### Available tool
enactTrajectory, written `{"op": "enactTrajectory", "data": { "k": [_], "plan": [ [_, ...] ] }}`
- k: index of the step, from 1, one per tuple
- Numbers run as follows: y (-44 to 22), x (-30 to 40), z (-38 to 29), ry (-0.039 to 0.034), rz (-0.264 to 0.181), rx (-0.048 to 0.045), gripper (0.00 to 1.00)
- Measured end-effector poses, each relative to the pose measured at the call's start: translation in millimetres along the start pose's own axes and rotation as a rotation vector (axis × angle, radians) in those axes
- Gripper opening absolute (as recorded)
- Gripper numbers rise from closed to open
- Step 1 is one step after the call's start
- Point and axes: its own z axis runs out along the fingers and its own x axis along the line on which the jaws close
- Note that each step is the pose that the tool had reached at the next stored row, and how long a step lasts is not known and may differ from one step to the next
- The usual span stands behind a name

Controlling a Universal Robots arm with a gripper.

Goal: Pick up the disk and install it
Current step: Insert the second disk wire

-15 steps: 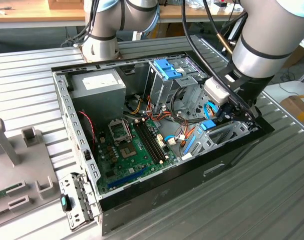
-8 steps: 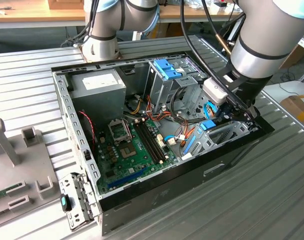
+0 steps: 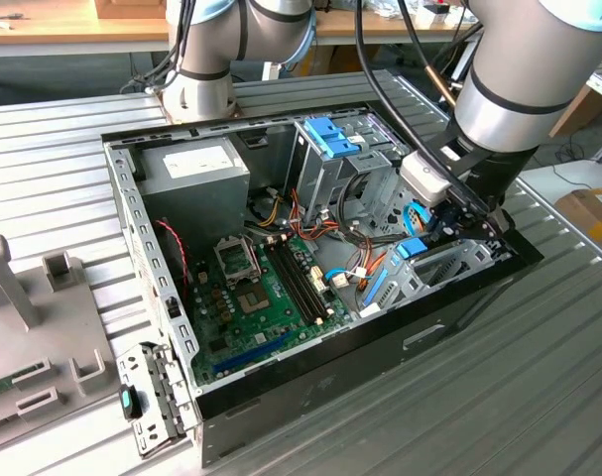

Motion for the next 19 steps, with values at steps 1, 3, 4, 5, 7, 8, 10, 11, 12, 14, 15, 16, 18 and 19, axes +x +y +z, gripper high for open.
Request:
{"op": "enactTrajectory", "data": {
  "k": [1, 3, 4, 5, 7, 8, 10, 11, 12, 14, 15, 16, 18, 19],
  "plan": [
    [0.0, -0.1, 0.1, -0.0001, 0.0, 0.0, 0.16],
    [0.0, -0.2, 0.0, 0.0, 0.0, 0.0, 0.16],
    [-0.1, -0.3, -0.3, -0.0002, 0.0, 0.0, 0.16],
    [-0.1, -0.3, -0.5, -0.0001, 0.0, 0.0, 0.16],
    [-0.3, -0.3, -1.0, 0.0001, 0.001, 0.0, 0.16],
    [-0.4, -0.3, -1.3, 0.0004, 0.001, 0.0, 0.16],
    [-0.5, -0.3, -1.6, 0.0017, 0.006, 0.0002, 0.16],
    [-0.5, -0.3, -1.6, 0.0044, 0.015, 0.0004, 0.16],
    [-0.5, -0.3, -1.7, 0.0097, 0.032, 0.0009, 0.16],
    [-0.2, -0.4, -1.7, 0.0122, 0.041, 0.0012, 0.16],
    [-0.1, -0.6, -1.7, 0.0125, 0.042, 0.0013, 0.16],
    [-0.1, -1.0, -1.8, 0.0128, 0.043, 0.0013, 0.16],
    [0.2, -2.2, -1.9, 0.0133, 0.045, 0.0014, 0.16],
    [0.2, -2.7, -1.8, 0.0136, 0.046, 0.0014, 0.16]
  ]
}}
